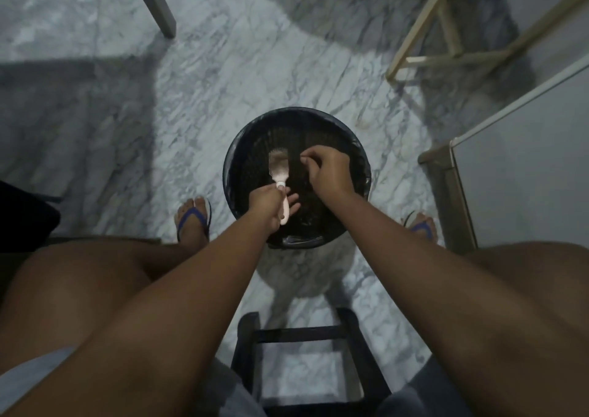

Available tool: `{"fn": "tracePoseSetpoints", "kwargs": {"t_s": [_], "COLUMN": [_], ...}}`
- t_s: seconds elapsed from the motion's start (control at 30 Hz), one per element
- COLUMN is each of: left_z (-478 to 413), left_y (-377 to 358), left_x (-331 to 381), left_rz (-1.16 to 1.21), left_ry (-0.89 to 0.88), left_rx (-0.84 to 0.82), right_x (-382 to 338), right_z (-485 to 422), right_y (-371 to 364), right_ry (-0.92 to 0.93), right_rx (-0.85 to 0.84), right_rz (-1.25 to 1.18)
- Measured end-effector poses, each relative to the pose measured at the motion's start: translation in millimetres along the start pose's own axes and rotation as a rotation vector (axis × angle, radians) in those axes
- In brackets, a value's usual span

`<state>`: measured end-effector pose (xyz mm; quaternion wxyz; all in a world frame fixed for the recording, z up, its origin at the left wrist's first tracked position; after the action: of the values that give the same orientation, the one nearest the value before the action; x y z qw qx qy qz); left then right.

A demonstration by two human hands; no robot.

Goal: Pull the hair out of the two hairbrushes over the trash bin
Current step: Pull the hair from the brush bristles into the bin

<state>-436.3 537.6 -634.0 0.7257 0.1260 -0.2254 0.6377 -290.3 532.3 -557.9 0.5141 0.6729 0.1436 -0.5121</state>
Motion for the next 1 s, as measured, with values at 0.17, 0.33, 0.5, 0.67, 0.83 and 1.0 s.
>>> {"fn": "tracePoseSetpoints", "kwargs": {"t_s": [0.17,0.33,0.5,0.67,0.83,1.0], "left_z": [-11.4,-5.7,1.0,4.8,7.2,5.6], "left_y": [13.5,20.3,23.7,31.2,36.6,36.8], "left_x": [-2.6,7.4,12.9,7.4,3.9,0.5], "left_rz": [0.073,0.050,-0.095,-0.197,-0.164,-0.053], "left_ry": [0.025,-0.060,-0.131,-0.146,-0.147,-0.124], "left_rx": [0.073,0.021,-0.072,-0.152,-0.199,-0.177], "right_x": [-7.0,33.3,52.7,15.0,9.1,9.8], "right_z": [18.6,19.2,20.3,5.7,6.5,8.1], "right_y": [28.7,24.8,-15.1,-22.8,-25.0,-14.4], "right_ry": [0.194,-0.165,-0.433,-0.152,-0.065,-0.056], "right_rx": [0.296,0.135,-0.391,-0.165,-0.068,0.049], "right_rz": [-0.096,0.049,0.291,-0.104,-0.063,-0.160]}}
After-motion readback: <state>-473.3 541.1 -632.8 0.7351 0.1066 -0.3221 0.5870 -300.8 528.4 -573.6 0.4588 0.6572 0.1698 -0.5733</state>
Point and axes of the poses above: each hand's wrist, its own z-axis away from the middle knuckle, its own y-axis out of the back of the hand, x = y × z, the point moved 7 cm from there along -z, towards the middle knuckle, and after that the axes turned 7 degrees about -z, right-handed, at the moved point
